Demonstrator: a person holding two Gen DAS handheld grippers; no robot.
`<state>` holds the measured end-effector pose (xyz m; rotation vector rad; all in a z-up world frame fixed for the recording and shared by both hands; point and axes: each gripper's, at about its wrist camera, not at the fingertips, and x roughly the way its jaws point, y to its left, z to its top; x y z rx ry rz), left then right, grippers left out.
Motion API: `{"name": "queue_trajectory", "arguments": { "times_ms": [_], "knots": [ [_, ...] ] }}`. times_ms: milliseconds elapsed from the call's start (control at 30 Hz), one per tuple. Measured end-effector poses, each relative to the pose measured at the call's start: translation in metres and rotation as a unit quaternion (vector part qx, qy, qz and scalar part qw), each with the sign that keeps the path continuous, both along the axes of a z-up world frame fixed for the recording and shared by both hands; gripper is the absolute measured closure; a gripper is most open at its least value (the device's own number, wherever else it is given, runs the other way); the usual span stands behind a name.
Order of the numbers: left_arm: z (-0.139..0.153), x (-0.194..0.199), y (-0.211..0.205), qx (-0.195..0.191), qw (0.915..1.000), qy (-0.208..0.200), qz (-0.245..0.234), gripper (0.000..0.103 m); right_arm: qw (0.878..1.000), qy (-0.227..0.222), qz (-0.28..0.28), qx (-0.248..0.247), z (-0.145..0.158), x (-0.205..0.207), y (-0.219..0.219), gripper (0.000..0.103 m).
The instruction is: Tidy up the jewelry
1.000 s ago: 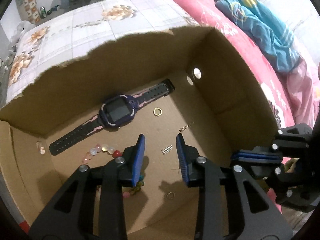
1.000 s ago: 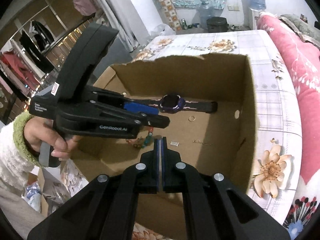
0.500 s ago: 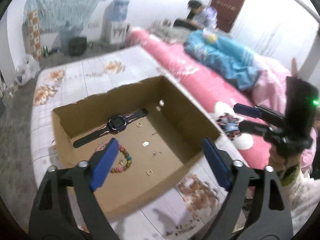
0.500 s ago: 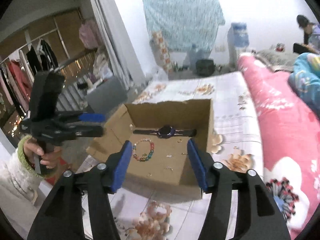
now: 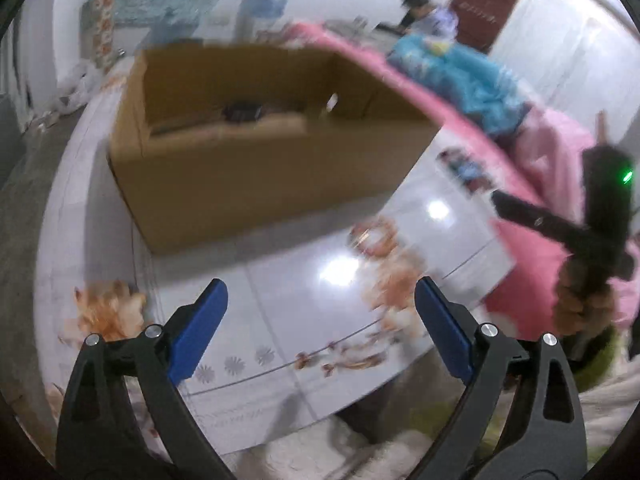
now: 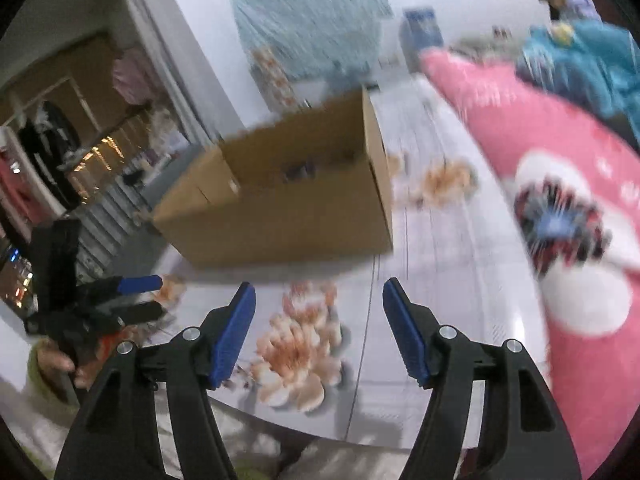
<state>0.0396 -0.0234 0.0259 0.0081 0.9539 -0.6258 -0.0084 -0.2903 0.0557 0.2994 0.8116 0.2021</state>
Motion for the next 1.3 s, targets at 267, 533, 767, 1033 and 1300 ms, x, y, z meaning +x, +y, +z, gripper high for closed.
{"name": "queue_trajectory", "arguments": {
  "times_ms": [267,533,767,1033,1300],
  "knots": [
    [-0.047,0.008,-0.018,0.083,0.9958,-0.020,0.034,0.012,0.995,0.076,0.002,-0.059,-0.046,0.054,0.038,0.064],
    [-0.061,0.005,-0.035,0.117,0.9909,-0.053,0.039,0.009,0.983,0.109,0.017,-0.145,-0.065,0.080,0.062,0.076],
    [-0.063,-0.001,-0.032,0.104,0.9892,-0.081,0.063,0.008,0.987,0.102,0.019,-0.122,-0.056,0.075,0.061,0.093],
    [-0.065,-0.004,-0.030,0.101,0.9887,-0.090,0.065,0.008,0.997,0.077,-0.003,-0.026,-0.021,0.046,0.030,0.093],
    [-0.064,-0.007,-0.023,0.103,0.9888,-0.087,0.064,0.008,0.988,0.123,-0.073,-0.064,-0.049,0.034,-0.004,0.092]
  ]
}}
